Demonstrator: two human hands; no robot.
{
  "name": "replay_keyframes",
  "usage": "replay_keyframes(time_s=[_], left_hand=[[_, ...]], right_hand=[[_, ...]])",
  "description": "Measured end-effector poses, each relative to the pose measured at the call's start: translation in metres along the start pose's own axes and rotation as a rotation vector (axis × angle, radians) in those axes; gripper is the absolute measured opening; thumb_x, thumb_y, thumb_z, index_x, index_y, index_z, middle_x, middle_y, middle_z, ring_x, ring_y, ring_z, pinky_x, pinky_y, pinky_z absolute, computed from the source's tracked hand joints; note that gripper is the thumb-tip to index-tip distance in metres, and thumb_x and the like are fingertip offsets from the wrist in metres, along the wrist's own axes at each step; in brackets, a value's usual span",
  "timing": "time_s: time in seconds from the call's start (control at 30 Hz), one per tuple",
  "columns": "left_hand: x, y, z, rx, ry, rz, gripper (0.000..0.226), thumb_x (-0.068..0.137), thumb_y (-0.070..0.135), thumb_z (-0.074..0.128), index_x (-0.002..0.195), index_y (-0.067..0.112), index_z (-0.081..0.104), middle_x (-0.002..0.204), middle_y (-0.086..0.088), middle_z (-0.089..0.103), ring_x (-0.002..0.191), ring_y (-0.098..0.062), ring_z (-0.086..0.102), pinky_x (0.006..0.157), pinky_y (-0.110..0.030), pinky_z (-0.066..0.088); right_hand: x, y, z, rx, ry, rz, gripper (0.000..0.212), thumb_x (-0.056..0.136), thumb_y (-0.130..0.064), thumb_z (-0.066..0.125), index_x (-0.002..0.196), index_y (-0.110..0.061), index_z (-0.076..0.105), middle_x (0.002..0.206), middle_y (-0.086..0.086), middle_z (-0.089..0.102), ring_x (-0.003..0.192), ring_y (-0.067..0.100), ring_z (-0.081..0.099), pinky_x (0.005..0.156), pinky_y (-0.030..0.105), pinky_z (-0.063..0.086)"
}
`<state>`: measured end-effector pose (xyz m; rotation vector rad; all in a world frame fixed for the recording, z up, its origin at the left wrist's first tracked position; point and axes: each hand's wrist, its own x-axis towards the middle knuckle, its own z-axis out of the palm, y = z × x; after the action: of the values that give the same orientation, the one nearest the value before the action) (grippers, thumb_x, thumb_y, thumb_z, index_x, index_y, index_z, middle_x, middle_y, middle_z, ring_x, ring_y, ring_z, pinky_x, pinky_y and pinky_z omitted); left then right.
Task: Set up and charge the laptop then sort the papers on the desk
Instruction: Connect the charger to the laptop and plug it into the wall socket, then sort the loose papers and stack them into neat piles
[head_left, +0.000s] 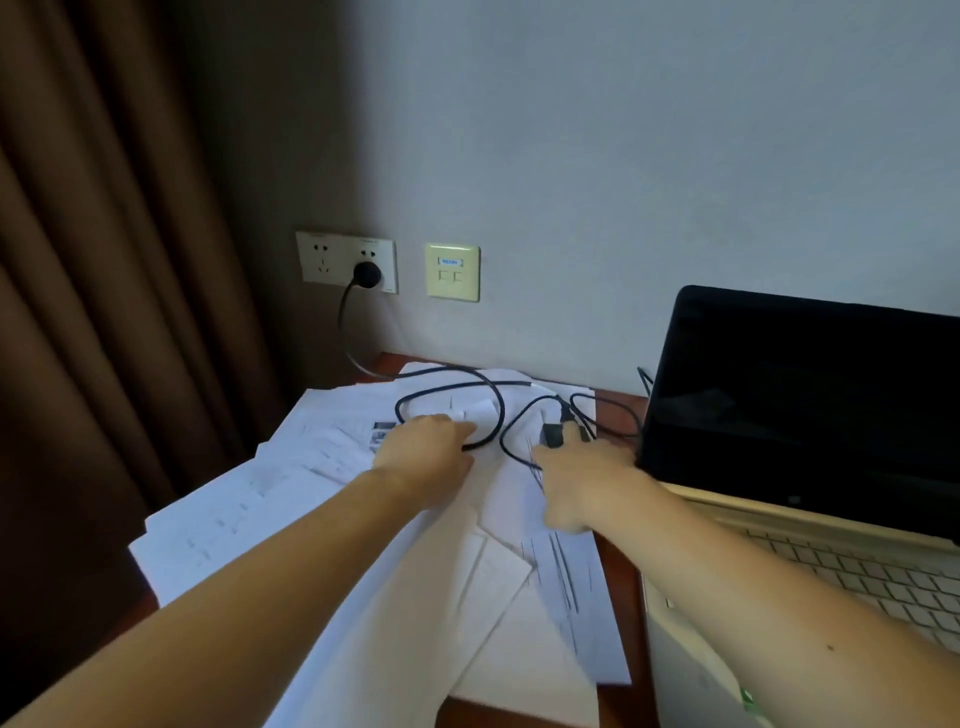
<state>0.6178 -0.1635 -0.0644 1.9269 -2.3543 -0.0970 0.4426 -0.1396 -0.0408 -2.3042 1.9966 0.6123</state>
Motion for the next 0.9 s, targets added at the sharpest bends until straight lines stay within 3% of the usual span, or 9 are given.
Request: replay_keyframes(time_s=[0.07, 0.13, 0.27, 0.43, 0.57, 0.7, 0.8, 0.9], left_hand=[[0.022, 0.0, 0.005, 0.097, 0.035, -0.027, 0.028, 0.101, 0.023, 0.049, 0.119, 0.023, 0.07, 0.119, -0.007, 0.067, 0.103, -0.028, 0.063, 0.084, -0.034, 0.051], [0.042, 0.001, 0.012, 0.127, 0.057, -0.037, 0.027, 0.097, 0.013, 0.051, 0.107, 0.021, 0.074, 0.104, -0.005, 0.068, 0.087, -0.027, 0.06, 0.073, -0.032, 0.048], [0.076, 0.012, 0.026, -0.044, 0.114, -0.05, 0.025, 0.09, 0.004, 0.055, 0.097, 0.017, 0.075, 0.098, -0.006, 0.071, 0.088, -0.028, 0.066, 0.072, -0.034, 0.055], [0.098, 0.029, 0.037, -0.184, 0.119, -0.021, 0.02, 0.091, 0.011, 0.053, 0.091, 0.014, 0.073, 0.089, -0.005, 0.068, 0.081, -0.027, 0.062, 0.064, -0.032, 0.041], [0.077, 0.026, 0.028, -0.078, 0.146, 0.061, 0.018, 0.098, 0.018, 0.052, 0.098, 0.012, 0.068, 0.105, -0.005, 0.065, 0.104, -0.028, 0.061, 0.077, -0.036, 0.047], [0.018, 0.01, 0.001, -0.046, 0.243, 0.061, 0.043, 0.1, 0.046, 0.054, 0.13, 0.017, 0.063, 0.136, -0.004, 0.061, 0.131, -0.024, 0.049, 0.103, -0.038, 0.042], [-0.041, -0.013, -0.012, 0.0, 0.078, -0.085, 0.065, 0.097, 0.064, 0.046, 0.149, 0.026, 0.047, 0.155, -0.002, 0.046, 0.144, -0.024, 0.036, 0.117, -0.044, 0.033], [-0.091, -0.05, -0.011, 0.0, -0.072, -0.264, 0.093, 0.076, 0.094, 0.034, 0.15, 0.038, 0.042, 0.155, 0.002, 0.045, 0.142, -0.029, 0.038, 0.116, -0.055, 0.033]], right_hand=[[0.007, -0.004, 0.0, 0.039, -0.05, 0.069, 0.071, 0.085, -0.011, 0.055, 0.15, -0.021, 0.029, 0.159, 0.019, 0.004, 0.127, 0.046, 0.043, 0.095, 0.046, 0.046], [0.018, -0.005, -0.003, 0.115, -0.021, 0.102, 0.063, 0.085, -0.01, 0.057, 0.145, -0.017, 0.036, 0.157, 0.02, 0.009, 0.127, 0.046, 0.041, 0.096, 0.045, 0.046], [0.046, -0.002, -0.004, 0.27, 0.123, 0.149, 0.051, 0.09, -0.028, 0.058, 0.137, -0.016, 0.044, 0.147, 0.018, 0.023, 0.122, 0.043, 0.041, 0.091, 0.045, 0.047], [0.071, 0.0, 0.001, 0.298, 0.234, 0.175, 0.059, 0.088, -0.035, 0.059, 0.14, -0.016, 0.04, 0.146, 0.014, 0.028, 0.123, 0.04, 0.042, 0.088, 0.043, 0.044], [0.062, 0.003, 0.005, 0.197, 0.339, 0.127, 0.051, 0.091, -0.036, 0.053, 0.138, -0.019, 0.045, 0.142, 0.013, 0.04, 0.13, 0.039, 0.037, 0.105, 0.053, 0.031], [0.03, 0.001, 0.012, 0.204, 0.565, -0.084, 0.045, 0.091, -0.035, 0.051, 0.133, -0.019, 0.054, 0.145, 0.01, 0.041, 0.141, 0.034, 0.022, 0.118, 0.053, 0.01], [-0.007, -0.011, 0.019, 0.274, 0.591, -0.225, 0.038, 0.092, -0.032, 0.049, 0.123, -0.013, 0.063, 0.139, 0.009, 0.048, 0.14, 0.03, 0.024, 0.118, 0.044, 0.015], [-0.046, -0.027, 0.033, 0.381, 0.573, -0.335, 0.034, 0.095, -0.032, 0.049, 0.115, -0.012, 0.069, 0.119, 0.005, 0.061, 0.13, 0.026, 0.039, 0.112, 0.036, 0.027]])
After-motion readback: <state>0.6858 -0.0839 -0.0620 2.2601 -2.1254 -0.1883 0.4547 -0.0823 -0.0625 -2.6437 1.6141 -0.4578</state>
